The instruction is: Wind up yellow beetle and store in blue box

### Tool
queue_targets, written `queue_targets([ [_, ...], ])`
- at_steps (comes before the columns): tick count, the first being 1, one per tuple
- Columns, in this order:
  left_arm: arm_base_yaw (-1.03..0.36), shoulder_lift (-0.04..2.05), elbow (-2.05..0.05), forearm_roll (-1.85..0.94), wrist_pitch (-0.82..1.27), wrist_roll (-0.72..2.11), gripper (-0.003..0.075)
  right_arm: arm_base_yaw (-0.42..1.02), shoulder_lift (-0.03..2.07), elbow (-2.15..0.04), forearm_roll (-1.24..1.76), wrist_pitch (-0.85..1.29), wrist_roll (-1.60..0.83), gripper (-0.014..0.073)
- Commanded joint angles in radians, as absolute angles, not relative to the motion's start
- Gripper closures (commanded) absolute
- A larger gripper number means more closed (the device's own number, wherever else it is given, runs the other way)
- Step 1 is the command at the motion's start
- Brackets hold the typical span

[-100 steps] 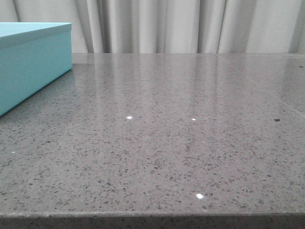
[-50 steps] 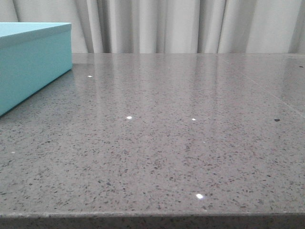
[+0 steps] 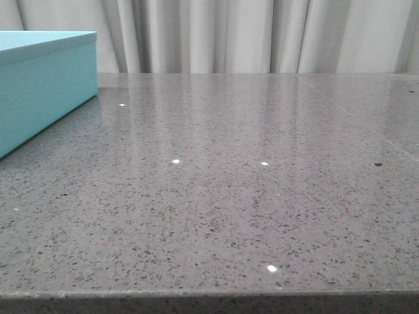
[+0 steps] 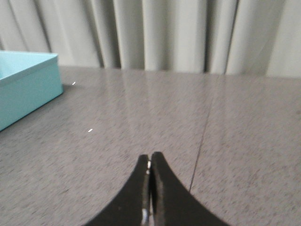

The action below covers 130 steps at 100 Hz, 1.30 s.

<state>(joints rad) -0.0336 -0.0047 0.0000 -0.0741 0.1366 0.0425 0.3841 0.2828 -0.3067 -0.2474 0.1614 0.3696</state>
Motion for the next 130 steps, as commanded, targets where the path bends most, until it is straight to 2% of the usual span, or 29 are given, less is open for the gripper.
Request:
queue_targets([
  [1, -0.040, -0.037, 0.022, -0.074, 0.059, 0.031, 0.0739, 0.319, 0.275, -0.287, -0.211, -0.035, 0.280, 0.0662],
  [20, -0.040, -0.037, 0.022, -0.074, 0.059, 0.031, 0.0739, 0.200, 0.207, -0.204, -0.066, -0.115, 0.087, 0.0662],
  [53, -0.040, -0.037, 0.022, -0.074, 0.059, 0.031, 0.0739, 0.036, 0.001, -0.036, -0.066, -0.114, 0.106, 0.0662],
  [63, -0.040, -0.037, 0.022, -0.074, 0.059, 0.031, 0.0738, 0.020, -0.032, 0.016, -0.066, -0.124, 0.147, 0.0662],
  [82, -0.040, -0.037, 0.022, -0.074, 0.059, 0.031, 0.0739, 0.020, -0.033, 0.013, -0.066, -0.014, 0.156, 0.0662],
  [130, -0.040, -0.037, 0.022, -0.074, 0.059, 0.031, 0.0739, 0.020, -0.033, 0.013, -0.066, -0.006, 0.156, 0.0662],
])
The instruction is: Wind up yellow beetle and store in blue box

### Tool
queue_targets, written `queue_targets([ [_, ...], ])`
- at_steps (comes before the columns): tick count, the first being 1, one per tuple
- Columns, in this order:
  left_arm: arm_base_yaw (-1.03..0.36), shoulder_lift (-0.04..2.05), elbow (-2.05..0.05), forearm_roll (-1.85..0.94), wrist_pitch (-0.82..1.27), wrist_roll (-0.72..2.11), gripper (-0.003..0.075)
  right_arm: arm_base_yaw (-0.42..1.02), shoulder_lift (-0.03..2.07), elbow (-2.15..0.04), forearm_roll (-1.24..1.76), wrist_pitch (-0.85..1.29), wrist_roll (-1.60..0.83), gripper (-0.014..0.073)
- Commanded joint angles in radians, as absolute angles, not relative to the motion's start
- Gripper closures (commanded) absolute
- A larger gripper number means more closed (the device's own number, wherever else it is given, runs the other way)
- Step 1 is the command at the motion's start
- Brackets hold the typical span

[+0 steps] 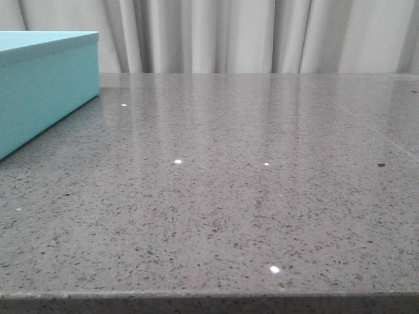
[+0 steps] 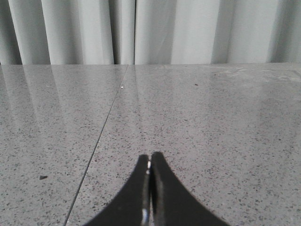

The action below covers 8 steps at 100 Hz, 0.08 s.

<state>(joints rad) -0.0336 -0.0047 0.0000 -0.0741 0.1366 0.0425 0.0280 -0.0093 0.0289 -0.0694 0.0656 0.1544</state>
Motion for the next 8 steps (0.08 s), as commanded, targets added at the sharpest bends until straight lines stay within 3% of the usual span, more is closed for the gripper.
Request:
queue_targets([
  [1, -0.040, -0.037, 0.022, -0.074, 0.059, 0.031, 0.0739, 0.020, -0.033, 0.013, -0.066, -0.006, 0.156, 0.0662],
  [8, -0.040, -0.037, 0.022, -0.074, 0.059, 0.031, 0.0739, 0.020, -0.033, 0.013, -0.066, -0.006, 0.156, 0.0662],
])
